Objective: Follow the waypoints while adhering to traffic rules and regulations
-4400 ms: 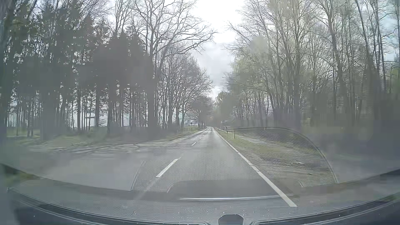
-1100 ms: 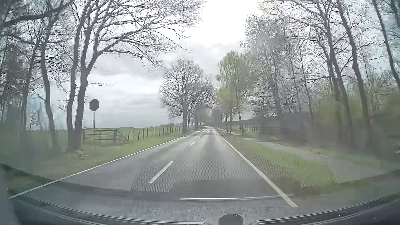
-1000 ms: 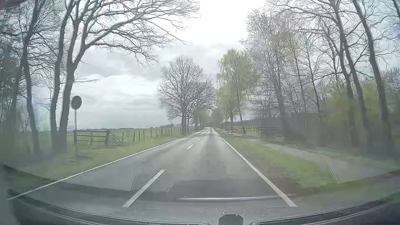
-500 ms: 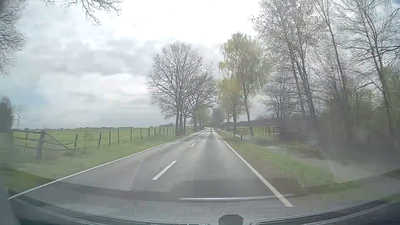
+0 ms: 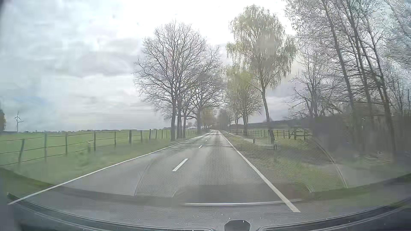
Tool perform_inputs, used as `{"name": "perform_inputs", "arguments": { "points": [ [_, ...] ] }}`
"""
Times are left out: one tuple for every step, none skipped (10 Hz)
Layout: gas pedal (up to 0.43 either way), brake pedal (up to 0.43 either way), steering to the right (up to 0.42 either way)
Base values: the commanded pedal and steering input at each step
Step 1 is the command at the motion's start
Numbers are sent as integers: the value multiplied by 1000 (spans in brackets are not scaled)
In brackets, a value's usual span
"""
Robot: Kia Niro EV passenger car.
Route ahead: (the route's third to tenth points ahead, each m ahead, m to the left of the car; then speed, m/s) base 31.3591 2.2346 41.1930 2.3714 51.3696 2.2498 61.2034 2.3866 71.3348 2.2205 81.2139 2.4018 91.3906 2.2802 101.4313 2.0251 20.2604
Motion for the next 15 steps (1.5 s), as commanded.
{"name": "perform_inputs", "arguments": {
  "points": [
    [268,0,-1],
    [268,0,-2],
    [268,0,-2],
    [268,0,-2],
    [268,0,-2],
    [268,0,-2],
    [268,0,-2],
    [268,0,-2],
    [268,0,-2],
    [268,0,-1],
    [260,0,-2],
    [248,0,-2],
    [248,0,-2],
    [248,6,-2],
    [248,0,-2]
  ]
}}
